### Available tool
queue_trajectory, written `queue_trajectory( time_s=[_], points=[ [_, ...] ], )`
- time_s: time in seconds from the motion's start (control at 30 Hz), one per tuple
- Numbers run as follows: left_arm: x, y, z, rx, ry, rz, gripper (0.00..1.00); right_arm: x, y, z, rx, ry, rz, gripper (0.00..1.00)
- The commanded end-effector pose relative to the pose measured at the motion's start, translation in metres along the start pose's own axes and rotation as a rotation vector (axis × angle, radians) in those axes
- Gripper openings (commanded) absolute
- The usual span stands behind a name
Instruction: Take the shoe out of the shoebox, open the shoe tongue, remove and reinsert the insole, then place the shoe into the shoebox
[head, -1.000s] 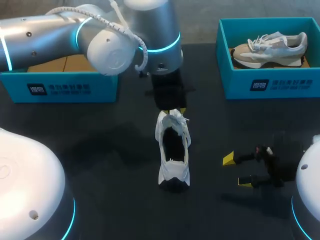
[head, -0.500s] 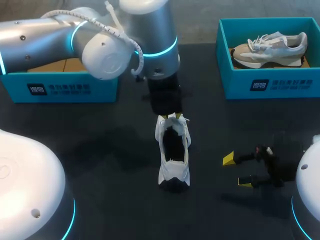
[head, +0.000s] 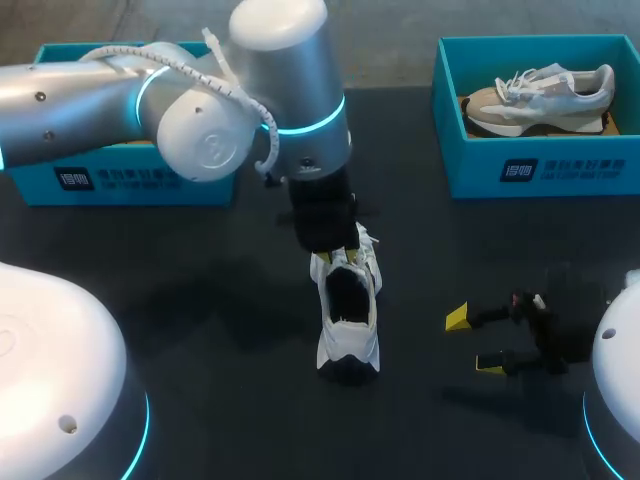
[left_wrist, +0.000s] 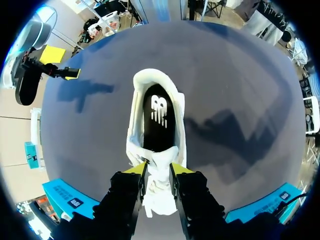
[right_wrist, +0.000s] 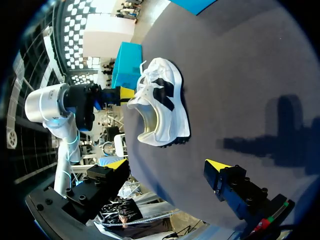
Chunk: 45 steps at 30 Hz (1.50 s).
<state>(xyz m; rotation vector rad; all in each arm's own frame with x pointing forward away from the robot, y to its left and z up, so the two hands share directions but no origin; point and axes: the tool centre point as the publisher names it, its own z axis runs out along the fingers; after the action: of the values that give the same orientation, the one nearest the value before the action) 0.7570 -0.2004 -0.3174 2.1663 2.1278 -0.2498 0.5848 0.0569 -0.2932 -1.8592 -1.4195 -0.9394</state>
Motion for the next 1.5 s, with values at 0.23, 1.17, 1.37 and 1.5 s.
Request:
queue_trajectory(
  time_s=[0.23, 1.17, 1.37, 1.5],
  points=[
    [-0.006, 0.008, -0.018, -0.039, -0.035, 0.009, 0.28, 0.001, -0.002, -0.001, -0.003, -0.002, 0.0, 1.0],
    [-0.005, -0.015, 0.004, 0.022, -0.025, 0.032, 0.25, 0.001, -0.002, -0.001, -0.003, -0.002, 0.0, 1.0],
    [-0.005, -0.022, 0.02, 0.05, 0.005, 0.036, 0.25, 0.001, -0.002, -0.001, -0.003, -0.002, 0.0, 1.0],
    [-0.002, -0.024, 0.025, 0.059, 0.015, 0.032, 0.25, 0.001, -0.002, -0.001, -0.003, -0.002, 0.0, 1.0]
  ],
)
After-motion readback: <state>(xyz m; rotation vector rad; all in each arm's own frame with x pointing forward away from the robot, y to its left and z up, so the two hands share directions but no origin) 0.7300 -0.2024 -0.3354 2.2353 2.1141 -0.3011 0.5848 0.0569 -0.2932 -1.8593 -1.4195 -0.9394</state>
